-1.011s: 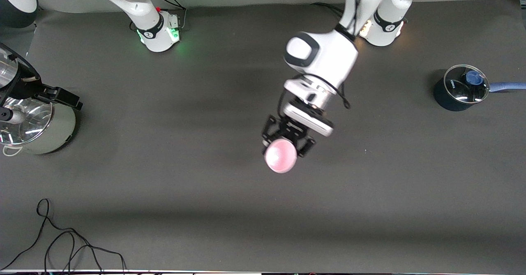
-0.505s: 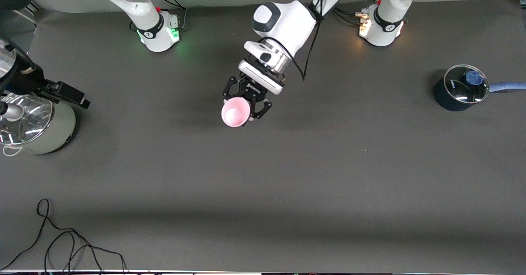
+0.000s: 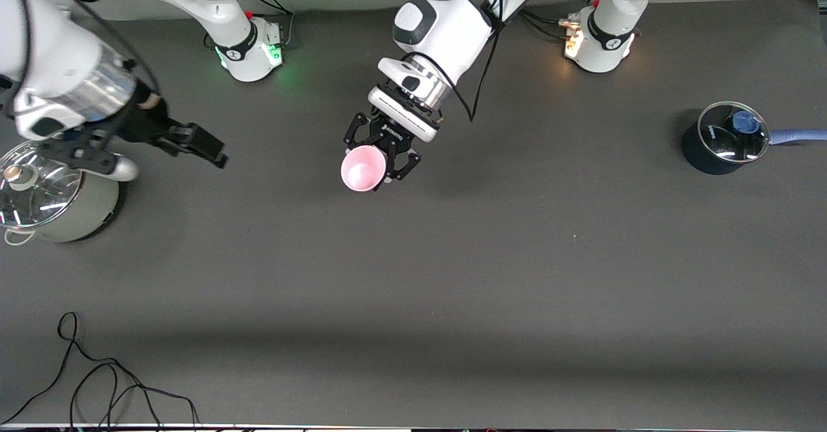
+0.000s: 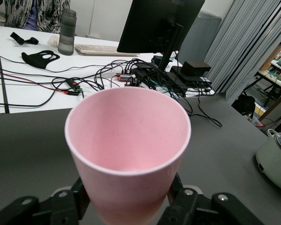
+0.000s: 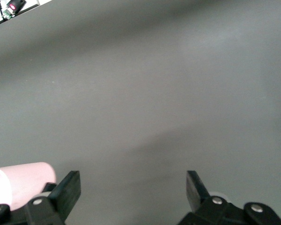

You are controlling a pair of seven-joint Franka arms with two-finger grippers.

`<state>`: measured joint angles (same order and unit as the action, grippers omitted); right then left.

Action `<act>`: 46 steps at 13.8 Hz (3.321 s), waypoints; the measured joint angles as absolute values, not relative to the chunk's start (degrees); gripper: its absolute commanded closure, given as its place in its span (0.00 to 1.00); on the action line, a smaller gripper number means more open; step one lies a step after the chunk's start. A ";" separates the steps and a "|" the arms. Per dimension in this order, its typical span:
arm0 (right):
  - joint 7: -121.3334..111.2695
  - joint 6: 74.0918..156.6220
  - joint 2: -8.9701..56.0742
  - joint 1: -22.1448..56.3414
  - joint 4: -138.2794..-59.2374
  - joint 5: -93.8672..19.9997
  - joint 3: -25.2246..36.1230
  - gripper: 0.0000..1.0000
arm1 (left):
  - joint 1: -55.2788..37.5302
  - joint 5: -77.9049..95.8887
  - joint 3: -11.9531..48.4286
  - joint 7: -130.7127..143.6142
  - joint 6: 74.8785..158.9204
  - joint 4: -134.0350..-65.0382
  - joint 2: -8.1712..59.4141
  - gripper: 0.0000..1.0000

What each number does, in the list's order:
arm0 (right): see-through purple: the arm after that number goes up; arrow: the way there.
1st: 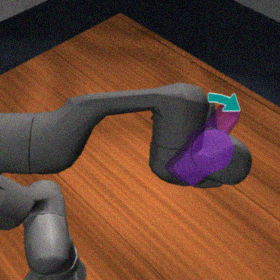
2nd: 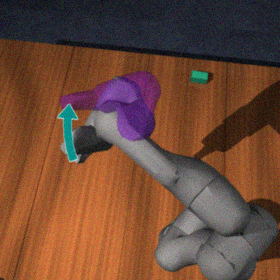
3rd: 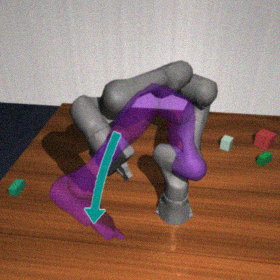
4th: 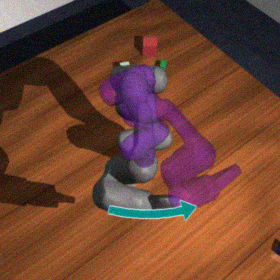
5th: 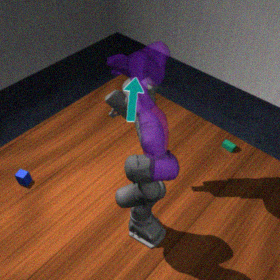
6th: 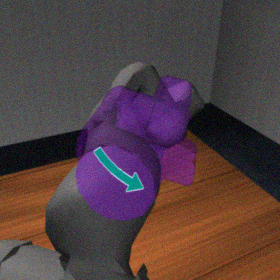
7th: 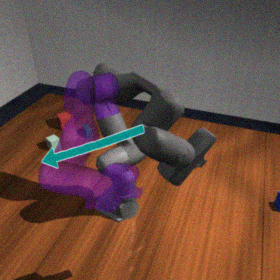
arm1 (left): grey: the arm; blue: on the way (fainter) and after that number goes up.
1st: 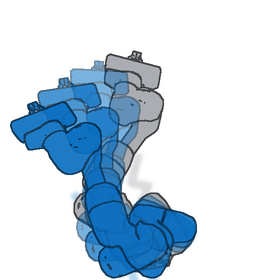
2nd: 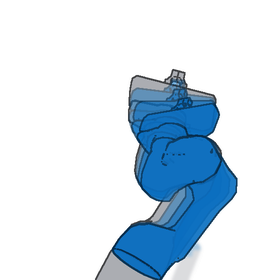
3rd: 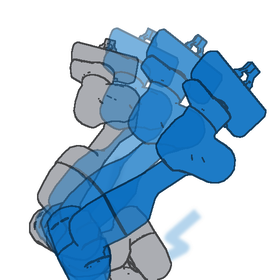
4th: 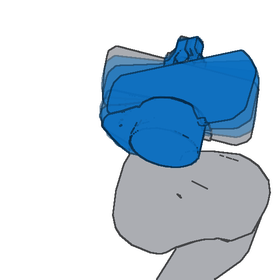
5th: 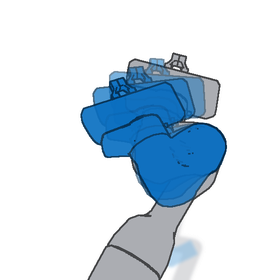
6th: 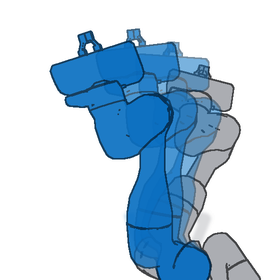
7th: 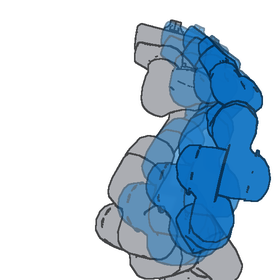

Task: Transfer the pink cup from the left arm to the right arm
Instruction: 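Hold the cup with the left gripper while the right gripper reaches it, then close the right gripper on the pink cup beside the left gripper, then open the left gripper and withdraw it while the right gripper pulls the cup away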

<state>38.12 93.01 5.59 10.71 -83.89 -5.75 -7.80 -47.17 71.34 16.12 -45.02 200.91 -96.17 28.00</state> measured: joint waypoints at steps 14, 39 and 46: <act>54.75 102.32 18.16 24.79 -78.40 -6.58 -8.39 0.00 | -47.26 71.34 15.66 -45.02 200.91 -96.15 27.98 0.69; 38.97 88.56 19.55 20.16 -71.07 -8.93 -6.86 1.00 | -47.64 71.35 15.06 -45.03 200.84 -95.56 27.97 0.00; 8.08 76.37 16.48 7.61 -70.45 -7.63 -1.22 1.00 | -41.88 72.49 14.29 -44.59 201.25 -95.53 27.32 0.00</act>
<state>8.08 76.37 16.48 7.61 -70.45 -7.63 -1.22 -41.88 72.49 14.29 -44.59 201.25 -95.53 27.32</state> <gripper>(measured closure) 0.956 0.000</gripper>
